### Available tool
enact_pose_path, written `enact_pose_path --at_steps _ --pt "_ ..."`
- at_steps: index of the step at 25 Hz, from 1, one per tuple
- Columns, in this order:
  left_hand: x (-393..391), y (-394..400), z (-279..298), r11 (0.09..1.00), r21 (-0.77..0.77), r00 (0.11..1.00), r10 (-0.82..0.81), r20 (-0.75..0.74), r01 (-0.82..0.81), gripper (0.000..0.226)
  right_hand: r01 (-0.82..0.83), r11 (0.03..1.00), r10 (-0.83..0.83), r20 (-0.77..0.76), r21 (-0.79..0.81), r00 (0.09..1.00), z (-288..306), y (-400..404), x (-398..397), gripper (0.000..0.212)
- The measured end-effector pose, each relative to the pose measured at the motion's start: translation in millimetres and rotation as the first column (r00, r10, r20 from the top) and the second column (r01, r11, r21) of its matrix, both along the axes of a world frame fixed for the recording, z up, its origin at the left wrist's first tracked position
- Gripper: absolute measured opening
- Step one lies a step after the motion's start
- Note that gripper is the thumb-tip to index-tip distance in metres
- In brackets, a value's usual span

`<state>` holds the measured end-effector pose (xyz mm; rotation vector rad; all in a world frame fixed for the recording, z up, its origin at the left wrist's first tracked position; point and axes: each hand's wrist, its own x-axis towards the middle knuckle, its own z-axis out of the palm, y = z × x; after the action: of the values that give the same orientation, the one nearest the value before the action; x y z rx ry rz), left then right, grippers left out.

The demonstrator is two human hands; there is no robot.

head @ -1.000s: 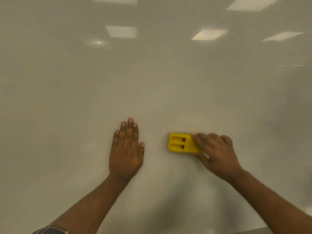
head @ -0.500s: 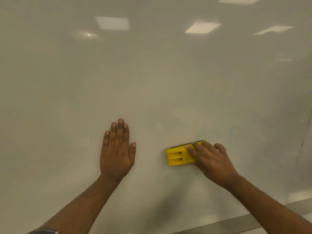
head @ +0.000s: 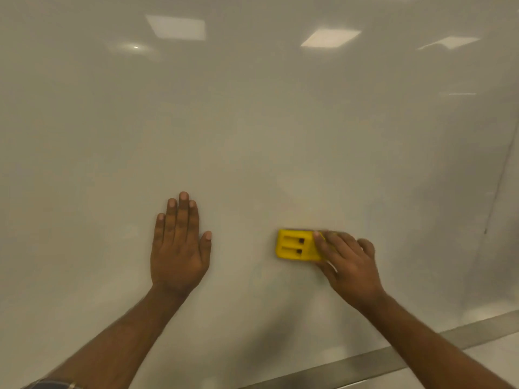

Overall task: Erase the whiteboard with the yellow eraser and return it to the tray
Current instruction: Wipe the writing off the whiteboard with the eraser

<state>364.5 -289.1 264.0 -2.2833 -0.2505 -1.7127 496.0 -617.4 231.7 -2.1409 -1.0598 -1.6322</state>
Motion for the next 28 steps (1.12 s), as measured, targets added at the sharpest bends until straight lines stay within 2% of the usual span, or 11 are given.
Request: enact_pose_path --at_steps 4,7,9,11,13,15,18,21,23,26,28 --pt "0.9 -2.6 0.9 1.000 -0.015 1.000 0.005 0.011 -0.005 0.068 0.150 0.967 -0.113 -0.183 0.206 0.977 15.0 -48.9 28.1 0.052" --pt "0.8 -2.3 0.9 1.000 -0.008 1.000 0.003 0.011 -0.003 0.068 0.204 0.821 -0.012 -0.341 0.534 0.940 65.1 -57.1 47.2 0.062" --pt "1.2 -3.0 0.7 1.000 -0.013 1.000 0.004 0.007 -0.004 0.069 0.187 0.746 0.049 -0.333 0.639 0.942 76.6 -47.1 47.3 0.064" --pt "1.3 -3.0 -0.4 1.000 -0.010 1.000 0.002 0.002 -0.002 0.069 0.092 0.841 0.047 -0.241 0.533 0.969 53.0 -28.4 36.1 0.060" --pt "2.1 -1.3 -0.1 1.000 -0.002 1.000 0.011 -0.004 -0.011 0.070 0.001 0.949 0.056 -0.169 0.316 0.984 10.5 -17.4 20.3 0.055" --pt "1.5 -1.9 -1.2 1.000 -0.001 1.000 0.007 -0.020 -0.007 0.070 0.020 0.982 0.011 -0.166 0.187 0.986 -25.3 -29.3 15.3 0.051" --pt "2.1 -5.4 -5.7 1.000 0.009 1.000 0.004 -0.013 -0.004 0.071 0.142 0.944 -0.062 -0.265 0.298 0.962 -22.8 -62.9 31.0 0.056" --pt "3.5 -6.3 -11.4 1.000 0.007 1.000 0.008 -0.008 -0.008 0.070 0.205 0.780 0.017 -0.349 0.591 0.937 30.6 -76.7 52.9 0.066" --pt "6.5 -6.8 -10.8 1.000 0.013 1.000 0.016 0.000 -0.016 0.070 0.186 0.715 0.052 -0.316 0.674 0.947 65.5 -67.8 57.3 0.067" --pt "9.2 -7.3 -10.6 1.000 0.022 1.000 0.018 0.003 -0.018 0.069 -0.008 0.810 0.095 -0.117 0.587 0.989 56.3 -15.7 41.2 0.057" --pt "7.8 -8.3 -13.5 1.000 0.024 1.000 0.020 0.007 -0.020 0.068 -0.159 0.937 0.169 -0.005 0.310 0.986 10.6 20.1 13.7 0.052"
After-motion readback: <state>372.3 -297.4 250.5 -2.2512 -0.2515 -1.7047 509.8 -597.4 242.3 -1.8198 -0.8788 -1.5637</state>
